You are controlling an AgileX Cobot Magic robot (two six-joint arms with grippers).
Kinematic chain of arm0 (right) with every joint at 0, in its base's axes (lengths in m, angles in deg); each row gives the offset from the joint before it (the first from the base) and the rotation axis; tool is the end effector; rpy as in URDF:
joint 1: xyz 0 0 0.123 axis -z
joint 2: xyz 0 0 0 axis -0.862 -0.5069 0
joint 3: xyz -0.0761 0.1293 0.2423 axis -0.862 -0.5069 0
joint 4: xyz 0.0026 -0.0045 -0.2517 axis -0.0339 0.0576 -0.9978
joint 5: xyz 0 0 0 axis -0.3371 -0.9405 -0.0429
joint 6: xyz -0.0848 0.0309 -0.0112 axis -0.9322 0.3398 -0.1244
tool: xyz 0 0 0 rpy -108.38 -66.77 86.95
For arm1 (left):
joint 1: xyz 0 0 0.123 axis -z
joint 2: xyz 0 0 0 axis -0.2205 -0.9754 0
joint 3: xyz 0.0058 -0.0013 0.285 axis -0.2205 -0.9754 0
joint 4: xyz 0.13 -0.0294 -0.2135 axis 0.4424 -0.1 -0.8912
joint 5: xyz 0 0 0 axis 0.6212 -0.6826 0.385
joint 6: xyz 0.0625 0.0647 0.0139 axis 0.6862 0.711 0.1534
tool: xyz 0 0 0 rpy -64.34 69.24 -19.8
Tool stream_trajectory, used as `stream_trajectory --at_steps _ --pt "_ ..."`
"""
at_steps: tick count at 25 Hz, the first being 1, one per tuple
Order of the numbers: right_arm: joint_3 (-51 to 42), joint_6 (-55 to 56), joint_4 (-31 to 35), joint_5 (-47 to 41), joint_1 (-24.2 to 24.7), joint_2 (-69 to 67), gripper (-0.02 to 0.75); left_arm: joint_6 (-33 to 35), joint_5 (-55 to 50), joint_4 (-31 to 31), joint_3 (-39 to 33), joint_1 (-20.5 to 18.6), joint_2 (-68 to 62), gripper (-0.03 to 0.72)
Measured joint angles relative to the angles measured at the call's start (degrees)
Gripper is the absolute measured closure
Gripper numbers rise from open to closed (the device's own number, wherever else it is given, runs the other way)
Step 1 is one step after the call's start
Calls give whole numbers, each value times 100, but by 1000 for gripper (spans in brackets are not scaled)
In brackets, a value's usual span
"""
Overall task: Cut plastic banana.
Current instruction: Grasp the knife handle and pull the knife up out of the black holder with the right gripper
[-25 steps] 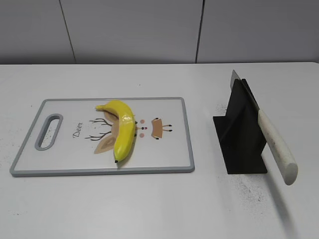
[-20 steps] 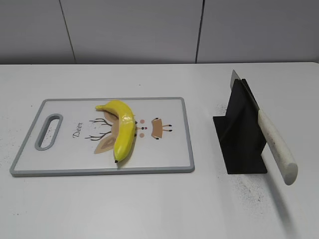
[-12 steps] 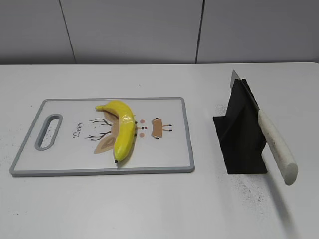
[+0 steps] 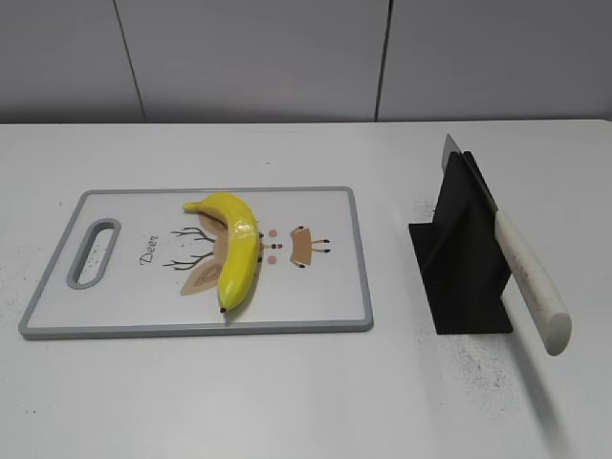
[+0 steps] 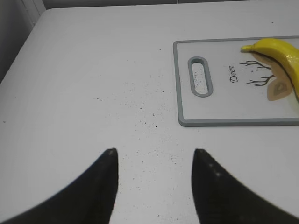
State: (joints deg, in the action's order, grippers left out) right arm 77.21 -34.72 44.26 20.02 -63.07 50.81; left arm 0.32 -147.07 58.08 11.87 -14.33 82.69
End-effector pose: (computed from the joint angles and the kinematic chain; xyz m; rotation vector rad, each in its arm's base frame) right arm -0.0061 0.0055 0.2796 -0.2422 2.0025 0.0183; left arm -0.0017 -0.0001 0.2680 0.0516 2.1124 0.0622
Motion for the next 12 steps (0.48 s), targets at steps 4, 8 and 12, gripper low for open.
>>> stream_trajectory --at_steps 4,8,12 --pt "0 0 0 0 0 0 217 0 0 0 0 0 0 198" --pt "0 0 0 0 0 0 217 0 0 0 0 0 0 198" --pt "0 0 0 0 0 0 217 0 0 0 0 0 0 198"
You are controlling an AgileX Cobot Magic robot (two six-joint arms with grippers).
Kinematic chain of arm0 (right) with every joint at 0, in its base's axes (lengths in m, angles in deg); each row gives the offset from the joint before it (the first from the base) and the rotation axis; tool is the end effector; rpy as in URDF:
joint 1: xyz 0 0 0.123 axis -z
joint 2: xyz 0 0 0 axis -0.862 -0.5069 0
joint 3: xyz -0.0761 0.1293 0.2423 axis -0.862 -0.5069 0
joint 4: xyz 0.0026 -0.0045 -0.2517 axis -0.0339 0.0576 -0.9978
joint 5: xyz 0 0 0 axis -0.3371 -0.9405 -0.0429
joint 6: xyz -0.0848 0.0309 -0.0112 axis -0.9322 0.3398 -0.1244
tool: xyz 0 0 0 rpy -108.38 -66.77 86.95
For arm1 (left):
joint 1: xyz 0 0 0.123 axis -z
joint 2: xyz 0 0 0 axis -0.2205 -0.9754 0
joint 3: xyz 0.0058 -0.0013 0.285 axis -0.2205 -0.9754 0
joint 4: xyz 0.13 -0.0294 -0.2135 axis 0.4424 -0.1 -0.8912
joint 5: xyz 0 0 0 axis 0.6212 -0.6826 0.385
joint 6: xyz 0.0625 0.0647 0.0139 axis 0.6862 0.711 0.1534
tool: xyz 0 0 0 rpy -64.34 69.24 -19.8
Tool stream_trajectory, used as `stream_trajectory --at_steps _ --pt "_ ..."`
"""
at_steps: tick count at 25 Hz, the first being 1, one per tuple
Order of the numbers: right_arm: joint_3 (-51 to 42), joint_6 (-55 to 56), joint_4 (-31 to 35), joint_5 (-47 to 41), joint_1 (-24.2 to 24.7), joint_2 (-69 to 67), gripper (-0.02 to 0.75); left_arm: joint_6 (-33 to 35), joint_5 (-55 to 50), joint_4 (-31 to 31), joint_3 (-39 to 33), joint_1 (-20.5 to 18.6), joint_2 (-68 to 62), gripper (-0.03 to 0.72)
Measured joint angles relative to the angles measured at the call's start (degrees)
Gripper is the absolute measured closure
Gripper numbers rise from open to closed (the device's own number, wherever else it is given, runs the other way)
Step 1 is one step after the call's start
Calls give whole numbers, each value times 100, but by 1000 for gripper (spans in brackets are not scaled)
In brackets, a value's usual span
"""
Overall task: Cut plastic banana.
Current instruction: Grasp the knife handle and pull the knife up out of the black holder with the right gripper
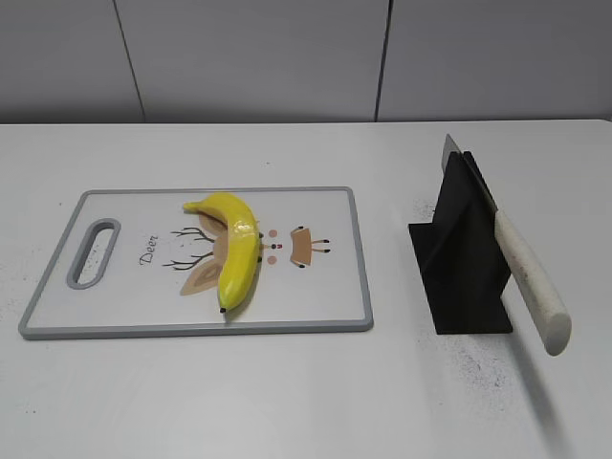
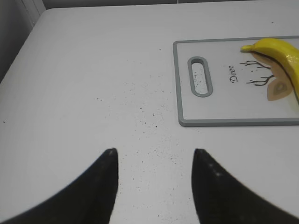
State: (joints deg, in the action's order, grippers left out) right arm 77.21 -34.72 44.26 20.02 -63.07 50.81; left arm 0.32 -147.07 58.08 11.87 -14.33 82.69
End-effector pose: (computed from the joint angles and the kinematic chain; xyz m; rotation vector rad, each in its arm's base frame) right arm -0.0061 0.0055 0.2796 -0.2422 2.0025 0.0183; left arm -0.0017 -0.0001 0.2680 0.0516 2.1124 0.0622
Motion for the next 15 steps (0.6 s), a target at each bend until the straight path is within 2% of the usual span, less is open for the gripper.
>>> stream_trajectory --at_steps 7,15 --pt "13 184 17 5 0 -53 217 0 0 0 0 0 0 198" --pt "606 680 -50 42 0 -1447 217 0 0 0 0 0 0 198"
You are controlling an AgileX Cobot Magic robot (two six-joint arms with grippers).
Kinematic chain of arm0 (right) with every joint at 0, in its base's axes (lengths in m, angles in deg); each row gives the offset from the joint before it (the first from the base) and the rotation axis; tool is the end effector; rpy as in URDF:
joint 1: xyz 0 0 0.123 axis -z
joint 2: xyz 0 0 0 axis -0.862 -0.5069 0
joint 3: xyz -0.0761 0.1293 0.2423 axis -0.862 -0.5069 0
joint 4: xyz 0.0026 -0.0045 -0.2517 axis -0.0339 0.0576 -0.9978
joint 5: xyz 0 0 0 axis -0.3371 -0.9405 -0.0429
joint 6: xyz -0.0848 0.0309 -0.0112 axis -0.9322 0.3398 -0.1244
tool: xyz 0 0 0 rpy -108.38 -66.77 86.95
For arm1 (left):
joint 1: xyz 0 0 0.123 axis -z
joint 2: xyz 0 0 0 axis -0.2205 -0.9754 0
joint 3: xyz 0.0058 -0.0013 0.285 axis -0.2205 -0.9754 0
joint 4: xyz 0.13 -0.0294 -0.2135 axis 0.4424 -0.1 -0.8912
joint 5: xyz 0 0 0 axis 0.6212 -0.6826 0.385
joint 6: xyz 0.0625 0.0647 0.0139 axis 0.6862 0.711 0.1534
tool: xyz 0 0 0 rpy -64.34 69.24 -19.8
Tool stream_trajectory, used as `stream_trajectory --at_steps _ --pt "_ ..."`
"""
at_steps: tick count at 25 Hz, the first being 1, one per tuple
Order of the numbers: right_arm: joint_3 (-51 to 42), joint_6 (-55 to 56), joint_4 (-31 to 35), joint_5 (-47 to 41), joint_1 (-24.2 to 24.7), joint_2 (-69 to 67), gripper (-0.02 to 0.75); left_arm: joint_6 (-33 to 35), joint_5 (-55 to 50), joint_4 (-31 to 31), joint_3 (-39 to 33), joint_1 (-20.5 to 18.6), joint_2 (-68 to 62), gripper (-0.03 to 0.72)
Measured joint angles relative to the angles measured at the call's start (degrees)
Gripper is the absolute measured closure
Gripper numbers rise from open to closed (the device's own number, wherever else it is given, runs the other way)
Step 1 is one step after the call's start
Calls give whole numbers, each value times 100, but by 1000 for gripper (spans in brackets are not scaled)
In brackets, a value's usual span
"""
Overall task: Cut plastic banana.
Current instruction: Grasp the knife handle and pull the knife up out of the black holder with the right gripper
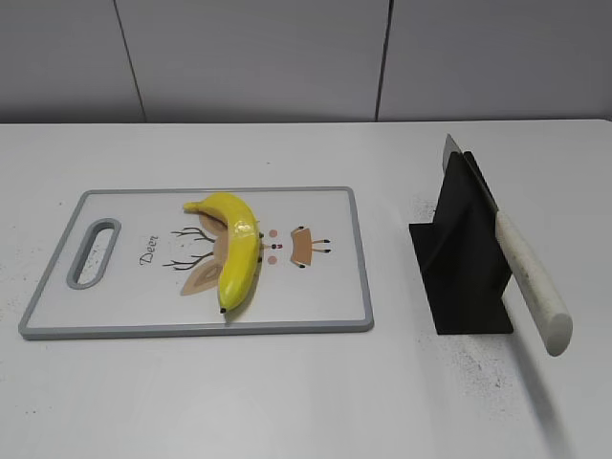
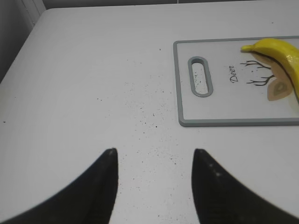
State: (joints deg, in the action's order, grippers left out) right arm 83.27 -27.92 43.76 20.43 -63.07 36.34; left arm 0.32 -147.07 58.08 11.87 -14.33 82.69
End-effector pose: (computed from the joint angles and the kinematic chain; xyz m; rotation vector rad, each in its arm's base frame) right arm 0.0270 0.0069 0.3078 -0.1248 2.1544 0.0852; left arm -0.0017 -0.0001 0.2680 0.0516 2.1124 0.0622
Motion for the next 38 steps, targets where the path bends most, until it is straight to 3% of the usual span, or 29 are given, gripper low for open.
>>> stream_trajectory --at_steps 8,20,26,38 --pt "584 1011 45 10 -101 -1442 217 0 0 0 0 0 0 198" --pt "1254 1545 -22 21 -2186 -3542 217 0 0 0 0 0 0 198" --pt "1712 1651 88 111 -2255 -4822 218 0 5 0 0 0 0 198" --pt "1742 1746 87 774 -2255 -6650 218 0 5 0 0 0 0 198"
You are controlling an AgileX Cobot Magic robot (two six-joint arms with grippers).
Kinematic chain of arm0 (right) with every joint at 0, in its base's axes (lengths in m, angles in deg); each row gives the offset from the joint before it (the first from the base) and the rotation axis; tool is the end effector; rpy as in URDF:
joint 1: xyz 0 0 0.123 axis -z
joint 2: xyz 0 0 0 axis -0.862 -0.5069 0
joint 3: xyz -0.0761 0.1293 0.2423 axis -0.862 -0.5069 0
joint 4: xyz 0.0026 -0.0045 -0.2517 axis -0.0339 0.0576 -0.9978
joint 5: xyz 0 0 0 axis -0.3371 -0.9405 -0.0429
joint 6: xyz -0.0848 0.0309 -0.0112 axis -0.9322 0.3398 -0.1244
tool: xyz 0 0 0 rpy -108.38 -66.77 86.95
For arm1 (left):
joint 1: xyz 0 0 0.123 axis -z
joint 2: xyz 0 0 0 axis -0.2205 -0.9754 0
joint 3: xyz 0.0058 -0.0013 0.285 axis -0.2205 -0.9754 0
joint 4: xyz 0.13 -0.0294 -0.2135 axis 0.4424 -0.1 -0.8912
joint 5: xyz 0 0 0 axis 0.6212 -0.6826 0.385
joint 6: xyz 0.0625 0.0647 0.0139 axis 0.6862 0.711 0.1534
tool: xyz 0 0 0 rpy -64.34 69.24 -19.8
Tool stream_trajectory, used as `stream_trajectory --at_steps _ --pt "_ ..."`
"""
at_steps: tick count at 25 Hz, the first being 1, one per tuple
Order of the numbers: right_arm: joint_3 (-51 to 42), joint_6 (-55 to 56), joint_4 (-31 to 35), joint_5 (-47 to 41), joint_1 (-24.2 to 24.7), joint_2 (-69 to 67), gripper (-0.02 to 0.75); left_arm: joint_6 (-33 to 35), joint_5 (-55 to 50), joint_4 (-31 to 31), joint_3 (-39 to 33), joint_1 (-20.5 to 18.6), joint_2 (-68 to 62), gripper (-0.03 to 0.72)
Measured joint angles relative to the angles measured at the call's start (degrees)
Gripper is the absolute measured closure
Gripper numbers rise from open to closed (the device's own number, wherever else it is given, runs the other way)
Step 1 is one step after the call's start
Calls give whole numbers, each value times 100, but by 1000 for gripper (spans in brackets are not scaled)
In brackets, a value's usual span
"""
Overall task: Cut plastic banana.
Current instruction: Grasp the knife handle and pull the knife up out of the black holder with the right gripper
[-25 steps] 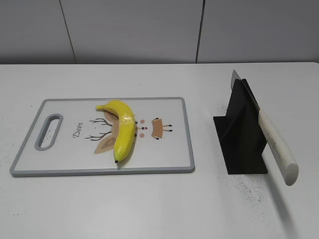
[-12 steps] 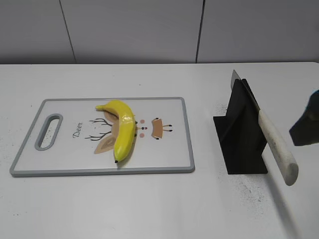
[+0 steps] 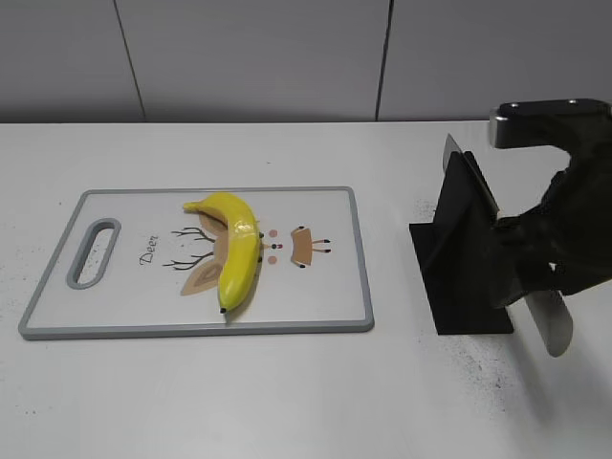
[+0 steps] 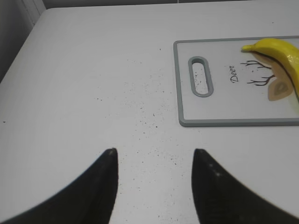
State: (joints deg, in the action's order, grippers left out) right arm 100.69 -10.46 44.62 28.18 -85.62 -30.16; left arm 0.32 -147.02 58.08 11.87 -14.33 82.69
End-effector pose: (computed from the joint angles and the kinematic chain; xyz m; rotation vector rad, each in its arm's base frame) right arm 0.2261 0.1171 0.2412 -0.2400 2.9022 0.2296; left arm -0.0017 -0.0001 0.2681 0.0516 2.1115 0.0623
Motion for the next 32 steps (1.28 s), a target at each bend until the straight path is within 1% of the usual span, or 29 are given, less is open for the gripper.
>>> stream_trajectory --at_steps 4,7,8,10,12,20,26,32 --pt "7 174 0 152 0 -353 237 0 0 0 0 0 0 198" --pt "7 234 0 173 0 -521 296 0 0 0 0 0 0 198" --pt "7 234 0 173 0 -551 332 0 0 0 0 0 0 198" --pt "7 246 5 173 0 -571 430 0 0 0 0 0 0 198" --pt "7 314 -20 156 0 -571 564 0 0 0 0 0 0 198" --pt "19 592 -21 161 8 -496 573 0 0 0 0 0 0 198" --pt "148 647 -21 -25 8 84 573 0 0 0 0 0 0 198" --pt "512 633 -2 -9 -8 728 575 0 0 0 0 0 0 198"
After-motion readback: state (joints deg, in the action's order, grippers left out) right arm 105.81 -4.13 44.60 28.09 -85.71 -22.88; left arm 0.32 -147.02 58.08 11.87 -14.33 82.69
